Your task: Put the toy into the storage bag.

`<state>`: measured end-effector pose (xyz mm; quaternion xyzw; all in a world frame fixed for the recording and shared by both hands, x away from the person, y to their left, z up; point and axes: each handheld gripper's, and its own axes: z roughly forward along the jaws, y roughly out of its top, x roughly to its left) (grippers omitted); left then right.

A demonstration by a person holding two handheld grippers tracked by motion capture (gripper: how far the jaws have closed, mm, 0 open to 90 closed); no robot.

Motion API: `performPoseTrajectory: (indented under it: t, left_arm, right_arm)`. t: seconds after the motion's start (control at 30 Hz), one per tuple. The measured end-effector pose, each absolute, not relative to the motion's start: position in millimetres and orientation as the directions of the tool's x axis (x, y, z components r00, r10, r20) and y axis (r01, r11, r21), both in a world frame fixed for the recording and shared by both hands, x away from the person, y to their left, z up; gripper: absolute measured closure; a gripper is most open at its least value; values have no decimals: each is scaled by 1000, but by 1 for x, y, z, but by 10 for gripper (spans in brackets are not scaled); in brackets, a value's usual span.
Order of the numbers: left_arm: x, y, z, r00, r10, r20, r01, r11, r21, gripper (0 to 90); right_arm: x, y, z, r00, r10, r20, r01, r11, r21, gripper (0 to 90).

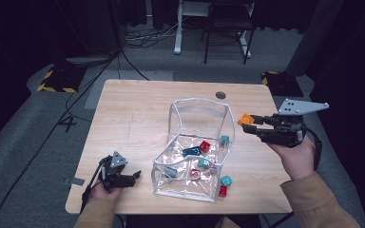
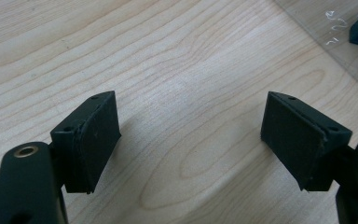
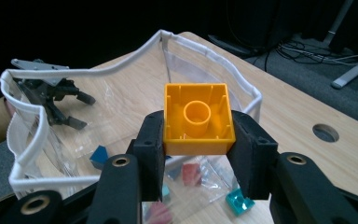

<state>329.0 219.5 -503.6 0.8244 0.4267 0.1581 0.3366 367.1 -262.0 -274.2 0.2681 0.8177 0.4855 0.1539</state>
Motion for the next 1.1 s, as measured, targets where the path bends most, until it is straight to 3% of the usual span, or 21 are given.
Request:
performPoseTrajectory:
  t: [1.1]
  left_arm:
    - [329,220,-504,586,810,-27,597,-410,690,196]
  right_arm:
    - [393,-189,-256,-865,502,-9,258,460,850,584]
